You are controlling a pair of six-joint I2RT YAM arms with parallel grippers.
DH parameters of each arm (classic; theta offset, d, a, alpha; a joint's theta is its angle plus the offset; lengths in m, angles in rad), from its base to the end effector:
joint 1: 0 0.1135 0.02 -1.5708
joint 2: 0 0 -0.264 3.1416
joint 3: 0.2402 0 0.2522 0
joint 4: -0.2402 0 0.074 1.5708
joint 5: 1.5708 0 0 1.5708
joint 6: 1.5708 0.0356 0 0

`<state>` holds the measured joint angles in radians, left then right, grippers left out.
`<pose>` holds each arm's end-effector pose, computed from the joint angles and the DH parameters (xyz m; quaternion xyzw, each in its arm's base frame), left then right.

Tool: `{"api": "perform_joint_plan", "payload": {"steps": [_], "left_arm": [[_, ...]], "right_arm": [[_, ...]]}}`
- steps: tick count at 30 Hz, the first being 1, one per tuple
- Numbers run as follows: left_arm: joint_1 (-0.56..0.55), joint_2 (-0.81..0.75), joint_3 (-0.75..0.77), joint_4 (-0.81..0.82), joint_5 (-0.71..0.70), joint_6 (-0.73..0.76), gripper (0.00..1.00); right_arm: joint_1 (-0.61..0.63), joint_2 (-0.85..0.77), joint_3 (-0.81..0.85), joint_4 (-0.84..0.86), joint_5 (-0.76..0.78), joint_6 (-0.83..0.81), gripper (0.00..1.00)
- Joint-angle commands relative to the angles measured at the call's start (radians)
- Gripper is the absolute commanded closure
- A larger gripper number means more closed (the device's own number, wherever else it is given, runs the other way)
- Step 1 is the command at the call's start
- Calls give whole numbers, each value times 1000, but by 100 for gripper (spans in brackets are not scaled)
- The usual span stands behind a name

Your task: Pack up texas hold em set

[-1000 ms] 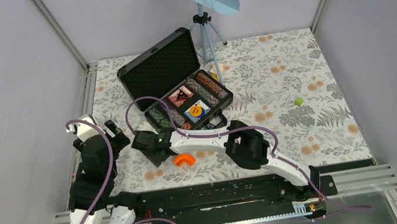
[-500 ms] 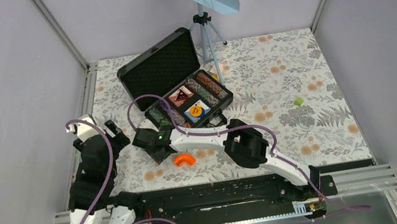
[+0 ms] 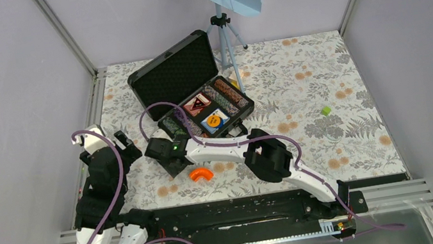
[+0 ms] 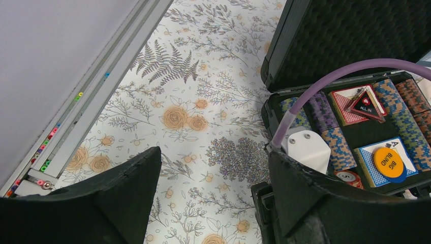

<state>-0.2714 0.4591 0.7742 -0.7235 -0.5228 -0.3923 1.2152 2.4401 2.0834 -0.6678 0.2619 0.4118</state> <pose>0.0952 -0.0080 0.3218 -0.1904 0.7974 0.0314 0.5718 0.1926 0.4922 0.1619 -0.3408 0.8925 0.1080 0.2751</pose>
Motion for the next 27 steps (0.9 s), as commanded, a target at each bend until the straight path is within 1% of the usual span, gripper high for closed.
{"api": "perform_joint_plan", "payload": {"steps": [1,8,15,19,27], "left_arm": [[3,-4,-9,53,3,7,23],[4,-6,-8,53,1,7,23],[4,-6,-9,53,1,7,23],[4,-6,-10,53,1,7,23],[3,-7,-9,54,1,9,23]], "right_arm": [[-9,45,28,-21,-50,5,46],[-12,56,37,-22,-64,3,43],[-14,62,32,-21,-63,-2,48],[-13,79,54,-50,-48,-6,51],[-14,79,73,-59,-22,-11,54]]}}
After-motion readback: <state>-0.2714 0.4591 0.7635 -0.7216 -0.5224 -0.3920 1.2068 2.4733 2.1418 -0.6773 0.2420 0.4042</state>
